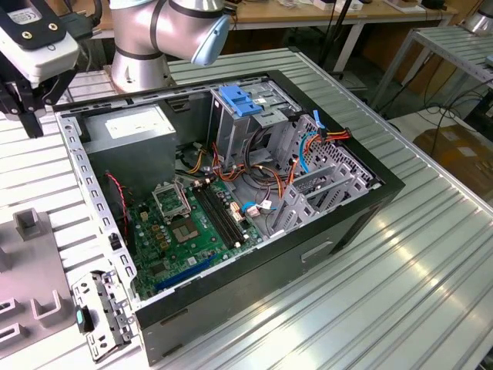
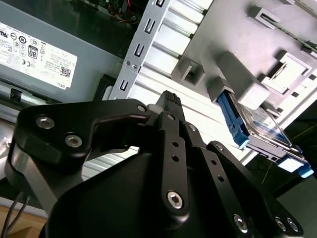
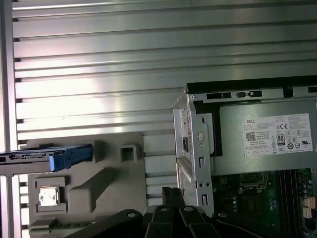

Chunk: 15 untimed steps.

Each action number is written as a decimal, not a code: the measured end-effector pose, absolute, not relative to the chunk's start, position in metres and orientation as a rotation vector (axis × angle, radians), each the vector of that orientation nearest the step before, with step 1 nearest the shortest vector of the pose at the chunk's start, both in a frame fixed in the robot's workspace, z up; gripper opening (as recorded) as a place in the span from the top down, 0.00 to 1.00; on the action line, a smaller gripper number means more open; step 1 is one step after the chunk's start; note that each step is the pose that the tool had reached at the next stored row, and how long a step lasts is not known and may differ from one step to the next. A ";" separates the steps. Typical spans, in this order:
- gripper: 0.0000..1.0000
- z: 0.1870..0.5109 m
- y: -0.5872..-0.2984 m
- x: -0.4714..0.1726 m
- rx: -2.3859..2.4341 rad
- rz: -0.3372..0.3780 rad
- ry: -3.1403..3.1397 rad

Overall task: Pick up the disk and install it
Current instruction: 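Reach for the disk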

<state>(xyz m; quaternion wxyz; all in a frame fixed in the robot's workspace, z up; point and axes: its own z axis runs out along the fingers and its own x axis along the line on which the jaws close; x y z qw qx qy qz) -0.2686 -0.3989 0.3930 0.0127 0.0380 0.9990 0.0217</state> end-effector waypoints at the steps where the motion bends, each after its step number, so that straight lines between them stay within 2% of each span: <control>1: 0.89 0.393 -0.399 -0.270 0.118 0.068 3.113; 15: 0.89 0.393 -0.399 -0.290 0.119 0.068 3.113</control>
